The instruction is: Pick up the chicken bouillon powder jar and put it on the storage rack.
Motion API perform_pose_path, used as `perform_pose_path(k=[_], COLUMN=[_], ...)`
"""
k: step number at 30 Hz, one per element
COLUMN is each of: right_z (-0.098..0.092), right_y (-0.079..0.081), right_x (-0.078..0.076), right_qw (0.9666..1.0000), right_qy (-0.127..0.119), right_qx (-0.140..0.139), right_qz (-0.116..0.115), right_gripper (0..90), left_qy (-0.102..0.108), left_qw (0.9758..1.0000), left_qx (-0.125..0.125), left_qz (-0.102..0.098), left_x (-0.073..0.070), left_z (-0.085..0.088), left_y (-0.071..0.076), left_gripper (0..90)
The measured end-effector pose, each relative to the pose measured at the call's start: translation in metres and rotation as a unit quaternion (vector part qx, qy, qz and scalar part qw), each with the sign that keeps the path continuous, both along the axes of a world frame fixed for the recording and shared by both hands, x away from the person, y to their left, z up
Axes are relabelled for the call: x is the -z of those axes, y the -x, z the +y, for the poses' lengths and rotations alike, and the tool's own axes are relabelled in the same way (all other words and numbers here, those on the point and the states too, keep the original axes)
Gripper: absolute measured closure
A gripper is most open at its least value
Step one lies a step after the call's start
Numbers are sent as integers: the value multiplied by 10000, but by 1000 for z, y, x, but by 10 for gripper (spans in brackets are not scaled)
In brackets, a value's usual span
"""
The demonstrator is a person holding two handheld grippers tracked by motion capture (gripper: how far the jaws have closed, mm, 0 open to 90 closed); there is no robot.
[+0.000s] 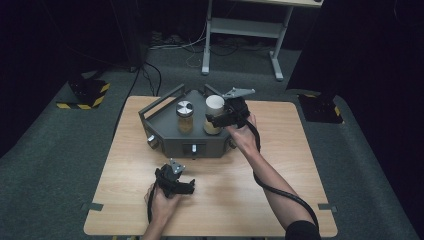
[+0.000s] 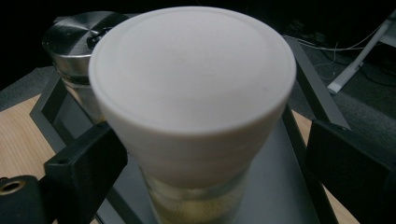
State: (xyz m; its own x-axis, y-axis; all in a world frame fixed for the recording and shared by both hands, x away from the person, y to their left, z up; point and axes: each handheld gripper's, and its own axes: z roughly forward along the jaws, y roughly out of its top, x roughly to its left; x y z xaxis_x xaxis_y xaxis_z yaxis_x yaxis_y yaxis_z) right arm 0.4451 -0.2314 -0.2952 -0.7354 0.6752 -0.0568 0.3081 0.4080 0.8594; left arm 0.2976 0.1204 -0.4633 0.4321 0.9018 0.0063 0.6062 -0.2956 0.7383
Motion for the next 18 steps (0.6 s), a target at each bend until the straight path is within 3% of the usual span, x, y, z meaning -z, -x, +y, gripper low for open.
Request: perform_pose_path(k=[6, 18], right_z=[-10, -41], right_y=[7, 36], right_x=[3, 14], right_qw=[10000, 9997], right_qy=[-47, -118], right_qx=[17, 81], right_qz=[-40, -184], right_gripper=[43, 38], left_qy=[-1, -8], left_qw=[10000, 10000], left_qx=[2, 7], left_qz=[0, 3], left_x=[0, 0], left_z=[0, 0], left_y=[0, 0], left_gripper=[12, 12])
